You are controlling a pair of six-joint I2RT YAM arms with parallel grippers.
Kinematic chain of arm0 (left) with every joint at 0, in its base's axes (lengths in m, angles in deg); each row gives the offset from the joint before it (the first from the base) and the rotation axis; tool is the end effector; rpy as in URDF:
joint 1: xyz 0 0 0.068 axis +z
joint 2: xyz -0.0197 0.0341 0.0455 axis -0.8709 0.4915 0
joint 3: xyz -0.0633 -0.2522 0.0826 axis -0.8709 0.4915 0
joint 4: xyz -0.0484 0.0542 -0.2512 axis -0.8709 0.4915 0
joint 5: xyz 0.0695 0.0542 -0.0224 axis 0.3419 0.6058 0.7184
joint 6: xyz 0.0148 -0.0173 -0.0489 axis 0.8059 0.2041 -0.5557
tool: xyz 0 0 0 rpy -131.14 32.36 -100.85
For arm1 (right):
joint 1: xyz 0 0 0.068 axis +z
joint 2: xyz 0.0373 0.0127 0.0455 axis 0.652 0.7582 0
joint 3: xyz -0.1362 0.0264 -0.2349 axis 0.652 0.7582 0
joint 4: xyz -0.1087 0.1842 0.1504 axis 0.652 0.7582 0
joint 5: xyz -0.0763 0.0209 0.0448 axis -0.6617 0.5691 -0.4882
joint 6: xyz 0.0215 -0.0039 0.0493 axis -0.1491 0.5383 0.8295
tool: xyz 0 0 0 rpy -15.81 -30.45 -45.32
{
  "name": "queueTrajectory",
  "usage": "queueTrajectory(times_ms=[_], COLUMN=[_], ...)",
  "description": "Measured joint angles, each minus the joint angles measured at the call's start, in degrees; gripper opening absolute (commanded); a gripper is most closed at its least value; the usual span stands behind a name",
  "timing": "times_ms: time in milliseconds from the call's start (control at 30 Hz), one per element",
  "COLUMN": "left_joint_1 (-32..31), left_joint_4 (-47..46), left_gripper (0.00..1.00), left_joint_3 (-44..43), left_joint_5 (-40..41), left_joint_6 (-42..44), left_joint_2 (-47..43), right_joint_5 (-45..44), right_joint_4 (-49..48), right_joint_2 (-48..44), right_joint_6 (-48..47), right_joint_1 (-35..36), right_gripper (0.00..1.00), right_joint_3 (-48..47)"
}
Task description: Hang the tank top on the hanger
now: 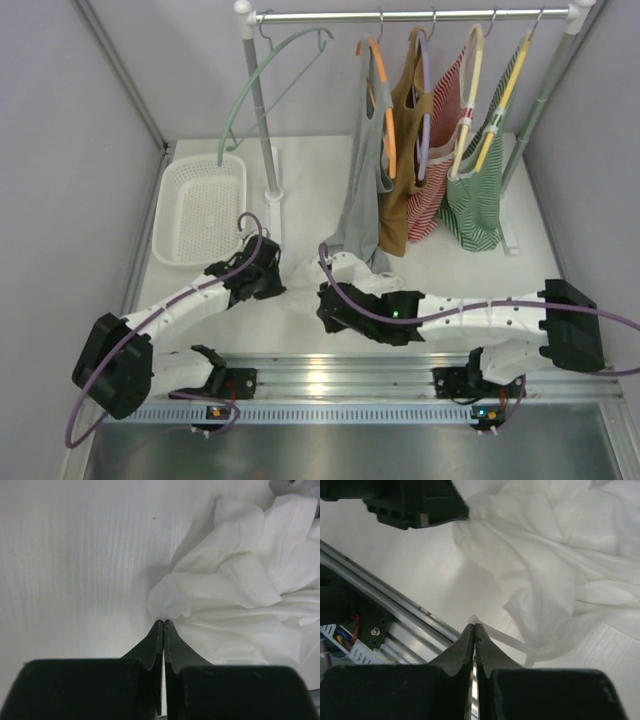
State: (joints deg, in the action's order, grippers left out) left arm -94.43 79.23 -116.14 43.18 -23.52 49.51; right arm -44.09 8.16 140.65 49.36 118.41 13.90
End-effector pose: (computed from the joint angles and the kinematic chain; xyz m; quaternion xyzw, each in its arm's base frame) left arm 0.1848 -0.1194 0.1882 -0.0934 0.9522 -0.1379 0.2562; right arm 0.0766 0.2787 0.2498 -0.1657 0.8842 0.2392 0.3653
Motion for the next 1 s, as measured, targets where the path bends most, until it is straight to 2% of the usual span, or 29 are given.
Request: queueTrajectory(times_ms=[133,333,500,600,733,767,867,1000], left_joint_1=[3.6,7.8,9.4,9.5,9.6,9.6,9.6,9.6], left_joint_4=[-1.0,-0.9,-1.1,-1.1,-0.8,-0.7,-0.2,0.8], left_gripper=[0.00,0.00,0.00,0.06,0.23,0.26,0.34,0.40], left_joint_3=[-0.7,-6.1,-9.1,-9.2,-9.2,-9.2,-9.2,-9.2], left_joint_5=[-0.5,-0.8,-0.9,-1.2,-2.3,-2.4,-2.9,-3.8], left_joint_6=[0.9,2.9,4.4,4.9,5.6,5.7,5.9,6.2], left_joint_2=[2.0,4.6,4.9,5.2,5.2,5.2,4.4,1.7], right_joint_5=[2.9,4.5,6.1,7.1,7.9,7.9,8.1,7.9], right_joint_4=[-6.4,-10.8,-13.5,-13.4,-13.0,-13.0,-12.9,-12.2], right_joint_2=[2.8,6.1,8.5,10.5,11.3,11.3,11.3,11.3], right_joint_6=[-0.6,-3.9,-5.5,-6.0,-6.5,-6.6,-7.2,-7.5], right_joint_1=[0.9,3.2,3.9,3.9,3.9,3.9,3.9,3.9], right_gripper=[0.00,0.00,0.11,0.18,0.34,0.40,0.48,0.54], right_joint_3=[-0.9,-6.4,-8.6,-8.6,-8.6,-8.6,-8.6,-8.6])
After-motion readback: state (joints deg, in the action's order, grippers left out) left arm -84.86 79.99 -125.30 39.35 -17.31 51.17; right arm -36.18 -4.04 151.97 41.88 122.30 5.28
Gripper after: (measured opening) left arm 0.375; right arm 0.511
